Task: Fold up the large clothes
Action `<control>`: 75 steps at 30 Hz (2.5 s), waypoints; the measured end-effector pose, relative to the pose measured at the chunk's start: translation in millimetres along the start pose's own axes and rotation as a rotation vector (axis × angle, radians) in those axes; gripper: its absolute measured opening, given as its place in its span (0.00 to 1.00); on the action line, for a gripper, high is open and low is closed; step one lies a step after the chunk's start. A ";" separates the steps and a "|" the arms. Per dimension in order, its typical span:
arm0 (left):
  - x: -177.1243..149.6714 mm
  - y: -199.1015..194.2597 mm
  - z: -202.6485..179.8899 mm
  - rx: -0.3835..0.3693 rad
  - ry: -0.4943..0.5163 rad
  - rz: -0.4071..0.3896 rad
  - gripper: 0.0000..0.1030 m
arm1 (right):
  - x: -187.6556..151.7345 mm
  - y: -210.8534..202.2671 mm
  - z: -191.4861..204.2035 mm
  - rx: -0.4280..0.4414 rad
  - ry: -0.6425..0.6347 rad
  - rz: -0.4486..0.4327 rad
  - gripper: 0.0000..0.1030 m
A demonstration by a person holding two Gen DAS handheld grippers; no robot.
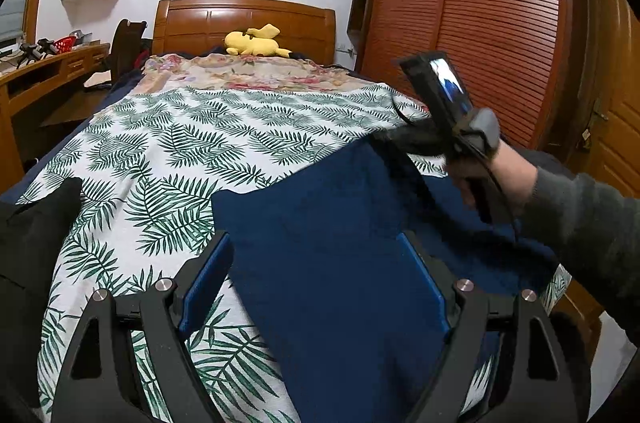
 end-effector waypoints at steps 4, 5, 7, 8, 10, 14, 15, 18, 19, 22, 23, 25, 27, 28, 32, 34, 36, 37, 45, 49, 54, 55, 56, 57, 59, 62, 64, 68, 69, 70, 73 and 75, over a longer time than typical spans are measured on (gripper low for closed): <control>0.7 1.6 -0.6 0.000 0.001 0.001 0.81 | 10.3 17.1 13.4 -0.030 -0.039 0.016 0.02; 1.5 1.6 -1.1 -0.002 -0.001 0.000 0.81 | 10.5 21.6 15.7 -0.011 -0.033 0.030 0.02; 4.0 1.1 -3.0 -0.014 -0.007 -0.008 0.81 | 8.5 26.6 18.1 0.010 -0.014 0.062 0.02; 6.1 1.4 -5.4 -0.022 -0.008 -0.013 0.81 | 8.4 25.0 16.2 -0.001 -0.009 0.061 0.11; 9.9 3.6 -12.9 -0.038 -0.004 -0.022 0.81 | 8.9 15.7 6.2 0.010 0.014 0.038 0.39; 15.1 12.8 -31.7 -0.067 0.013 -0.027 0.81 | -1.1 -7.6 -29.1 -0.014 0.044 0.030 0.59; 15.9 14.8 -35.6 -0.074 0.016 -0.026 0.81 | -8.3 -12.0 -42.7 -0.029 0.055 0.045 0.59; 17.4 24.4 -52.2 -0.097 0.035 -0.021 0.81 | -34.3 -18.6 -84.7 -0.087 0.108 0.106 0.59; 17.7 28.1 -57.0 -0.102 0.040 -0.017 0.81 | -43.2 -20.2 -98.1 -0.107 0.129 0.122 0.59; 14.9 41.6 -68.0 -0.114 0.048 0.005 0.81 | -75.2 -19.8 -140.4 -0.148 0.210 0.177 0.59; 13.6 45.3 -70.4 -0.114 0.049 0.013 0.81 | -86.7 -17.4 -153.4 -0.157 0.237 0.198 0.58; 10.7 52.3 -73.2 -0.114 0.046 0.030 0.81 | -108.6 -11.2 -175.0 -0.181 0.283 0.243 0.59; 9.4 57.2 -74.7 -0.116 0.044 0.041 0.81 | -123.7 -2.1 -189.6 -0.193 0.319 0.283 0.58; 8.4 59.0 -75.3 -0.113 0.045 0.046 0.81 | -131.8 1.1 -197.0 -0.201 0.337 0.299 0.59; 5.6 65.5 -78.2 -0.097 0.061 0.060 0.81 | -151.7 13.0 -217.5 -0.196 0.408 0.327 0.59; 4.0 69.3 -77.8 -0.094 0.060 0.069 0.81 | -160.2 20.6 -223.5 -0.177 0.452 0.359 0.59; 3.1 71.8 -77.3 -0.090 0.061 0.076 0.81 | -170.7 28.4 -227.3 -0.156 0.490 0.409 0.58; 2.6 73.1 -76.8 -0.087 0.062 0.078 0.81 | -172.8 30.0 -228.6 -0.135 0.506 0.408 0.58; -1.4 79.8 -71.7 -0.079 0.060 0.098 0.81 | -146.3 4.0 -261.0 -0.277 0.483 0.238 0.02; -3.8 80.6 -70.7 -0.074 0.060 0.106 0.81 | -152.8 3.4 -270.0 -0.293 0.494 0.256 0.02; -5.1 80.1 -70.8 -0.071 0.061 0.107 0.81 | -147.2 -23.0 -246.3 -0.275 0.445 0.219 0.19; -5.6 80.0 -70.7 -0.070 0.062 0.108 0.81 | -145.9 -30.7 -241.0 -0.265 0.430 0.207 0.31; -5.4 79.6 -71.2 -0.069 0.063 0.108 0.81 | -147.7 -38.5 -236.1 -0.256 0.420 0.196 0.47; -5.4 79.2 -71.4 -0.069 0.065 0.107 0.81 | -149.2 -51.0 -227.8 -0.244 0.409 0.177 0.52; -5.6 79.0 -71.5 -0.070 0.064 0.106 0.81 | -152.9 -68.4 -211.8 -0.214 0.390 0.157 0.57; -5.9 78.7 -72.0 -0.069 0.064 0.106 0.81 | -166.8 -95.9 -180.0 -0.141 0.368 0.145 0.57; -5.7 78.6 -71.8 -0.068 0.066 0.105 0.81 | -178.2 -111.1 -157.1 -0.087 0.343 0.135 0.57; -6.4 78.6 -71.5 -0.066 0.068 0.106 0.81 | -204.1 -135.2 -122.7 -0.016 0.312 0.135 0.57; -6.5 78.7 -71.5 -0.064 0.069 0.107 0.81 | -210.5 -139.5 -117.3 0.000 0.310 0.138 0.57; -6.4 78.3 -72.0 -0.063 0.070 0.107 0.81 | -216.9 -143.9 -111.6 0.011 0.307 0.139 0.57; -5.1 75.8 -73.9 -0.062 0.081 0.100 0.81 | -232.3 -153.6 -99.2 0.028 0.291 0.143 0.57; -4.1 72.1 -75.4 -0.059 0.087 0.089 0.81 | -239.7 -156.6 -95.0 0.032 0.287 0.137 0.57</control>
Point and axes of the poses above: each gripper's, at about its wrist camera, not at the fingertips, and y roughly the way its jaws point, z to its left, x to its top, the point moved 7 cm from there along y, roughly the way its jaws point, and after that the axes turned 2 degrees about y, right-handed, at the moved point
